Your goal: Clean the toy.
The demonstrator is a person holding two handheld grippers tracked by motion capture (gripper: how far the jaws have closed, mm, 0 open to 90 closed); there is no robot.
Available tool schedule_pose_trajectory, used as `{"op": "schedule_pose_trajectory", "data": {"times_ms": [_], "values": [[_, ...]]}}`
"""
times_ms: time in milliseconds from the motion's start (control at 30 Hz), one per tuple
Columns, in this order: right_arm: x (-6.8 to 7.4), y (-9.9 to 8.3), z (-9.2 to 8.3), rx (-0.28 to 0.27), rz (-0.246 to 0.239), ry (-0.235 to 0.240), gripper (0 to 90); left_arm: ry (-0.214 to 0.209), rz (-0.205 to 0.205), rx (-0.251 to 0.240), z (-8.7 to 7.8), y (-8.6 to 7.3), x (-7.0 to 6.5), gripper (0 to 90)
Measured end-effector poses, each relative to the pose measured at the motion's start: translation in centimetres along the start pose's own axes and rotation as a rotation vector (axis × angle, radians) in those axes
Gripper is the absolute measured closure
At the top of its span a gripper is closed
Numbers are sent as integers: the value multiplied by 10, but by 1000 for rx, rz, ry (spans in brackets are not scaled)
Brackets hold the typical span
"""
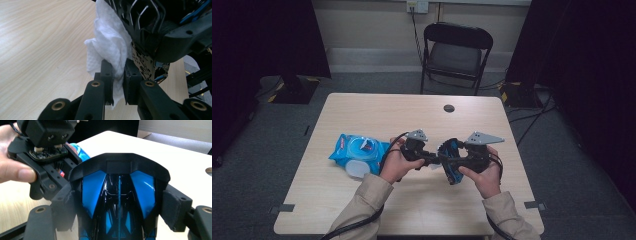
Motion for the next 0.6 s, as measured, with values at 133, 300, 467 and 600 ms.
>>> {"op": "schedule_pose_trajectory", "data": {"times_ms": [133, 300, 467, 600], "values": [[1, 1, 2, 5, -3, -2, 255, -7, -5, 11, 5, -5, -2, 803], [0, 1, 5, 8, 0, -6, 255, -16, -7, 34, 11, -11, -4, 804], [-2, 2, 6, 8, 4, -12, 255, -19, -3, 53, 18, -17, -6, 803], [-3, 4, 7, 11, 3, -14, 255, -26, -1, 67, 23, -21, -8, 803]]}}
Point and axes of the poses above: each handheld gripper's, and its own axes: z roughly forward along the jaws, y roughly out of its top, x roughly to its left, the point moved 3 cm from there along z, roughly forward along the jaws, and after that the axes turned 9 degrees about -z, right-handed, at the moved point
